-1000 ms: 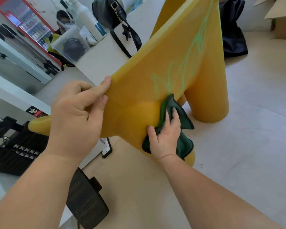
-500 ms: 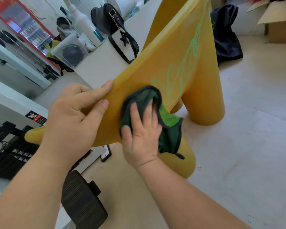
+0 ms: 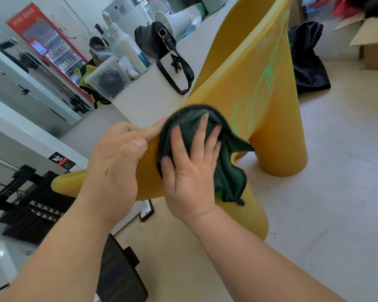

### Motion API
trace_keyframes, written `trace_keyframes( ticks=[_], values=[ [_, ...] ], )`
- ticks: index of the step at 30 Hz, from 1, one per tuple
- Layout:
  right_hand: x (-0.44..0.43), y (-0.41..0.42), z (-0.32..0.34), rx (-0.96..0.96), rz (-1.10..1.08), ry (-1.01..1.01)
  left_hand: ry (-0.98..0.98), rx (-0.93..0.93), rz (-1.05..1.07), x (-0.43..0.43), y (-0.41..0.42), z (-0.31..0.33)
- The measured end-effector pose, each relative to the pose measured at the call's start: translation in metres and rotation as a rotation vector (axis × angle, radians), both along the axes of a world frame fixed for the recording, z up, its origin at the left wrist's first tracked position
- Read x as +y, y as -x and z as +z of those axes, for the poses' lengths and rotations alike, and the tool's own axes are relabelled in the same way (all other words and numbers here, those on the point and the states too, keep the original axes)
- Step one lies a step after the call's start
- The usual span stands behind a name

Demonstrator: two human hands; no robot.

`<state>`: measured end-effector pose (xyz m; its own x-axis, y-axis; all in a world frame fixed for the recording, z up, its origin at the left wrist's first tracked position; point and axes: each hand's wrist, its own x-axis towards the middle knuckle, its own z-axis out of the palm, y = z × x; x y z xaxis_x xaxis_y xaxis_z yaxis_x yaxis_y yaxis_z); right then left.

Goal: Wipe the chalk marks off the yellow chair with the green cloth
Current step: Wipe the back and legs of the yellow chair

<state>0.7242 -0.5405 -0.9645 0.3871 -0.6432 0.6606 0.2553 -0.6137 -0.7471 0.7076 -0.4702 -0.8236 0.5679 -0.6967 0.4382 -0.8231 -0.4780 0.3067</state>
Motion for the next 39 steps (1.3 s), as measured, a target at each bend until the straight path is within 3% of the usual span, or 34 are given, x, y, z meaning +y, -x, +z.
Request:
trace_keyframes(
  ticks=[4,8,10,12,15,20,22,25,27,30,35,39],
  values=[
    [-0.038,-0.014,-0.012,-0.022,-0.096,-0.044,0.032,0.045,0.061,-0.003,0.001,0.002],
    [-0.039,-0.014,-0.033,0.125,0.006,-0.504,-0.037,0.068,0.12,-0.001,-0.003,0.004],
    [-0.034,-0.007,-0.035,0.219,0.04,-0.577,-0.015,0.071,0.135,-0.004,-0.002,0.003],
    [-0.022,-0.001,-0.024,0.228,0.068,-0.481,0.019,0.066,0.133,-0.005,-0.001,0.0],
    [-0.008,0.003,0.006,0.09,0.063,-0.198,0.04,0.02,0.113,-0.004,-0.004,-0.004],
    [-0.065,-0.007,0.004,-0.048,-0.006,0.005,0.065,0.051,0.117,-0.003,-0.004,-0.007],
    [-0.088,-0.014,-0.012,-0.047,-0.001,-0.106,0.076,0.072,0.127,-0.004,-0.003,-0.006],
    [-0.092,-0.018,-0.036,0.065,0.116,-0.508,0.071,0.063,0.129,-0.004,-0.003,-0.006],
    [-0.082,-0.012,-0.046,0.185,0.205,-0.577,0.079,0.051,0.125,-0.003,-0.005,-0.007],
    [-0.05,0.004,-0.035,0.29,0.237,-0.414,0.098,0.019,0.119,-0.001,-0.009,-0.011],
    [-0.032,0.019,-0.003,0.294,0.221,-0.062,0.117,-0.03,0.1,-0.001,-0.008,-0.014],
    [-0.098,0.002,0.0,0.093,0.076,0.009,0.112,-0.002,0.102,-0.001,-0.007,-0.014]
  ],
)
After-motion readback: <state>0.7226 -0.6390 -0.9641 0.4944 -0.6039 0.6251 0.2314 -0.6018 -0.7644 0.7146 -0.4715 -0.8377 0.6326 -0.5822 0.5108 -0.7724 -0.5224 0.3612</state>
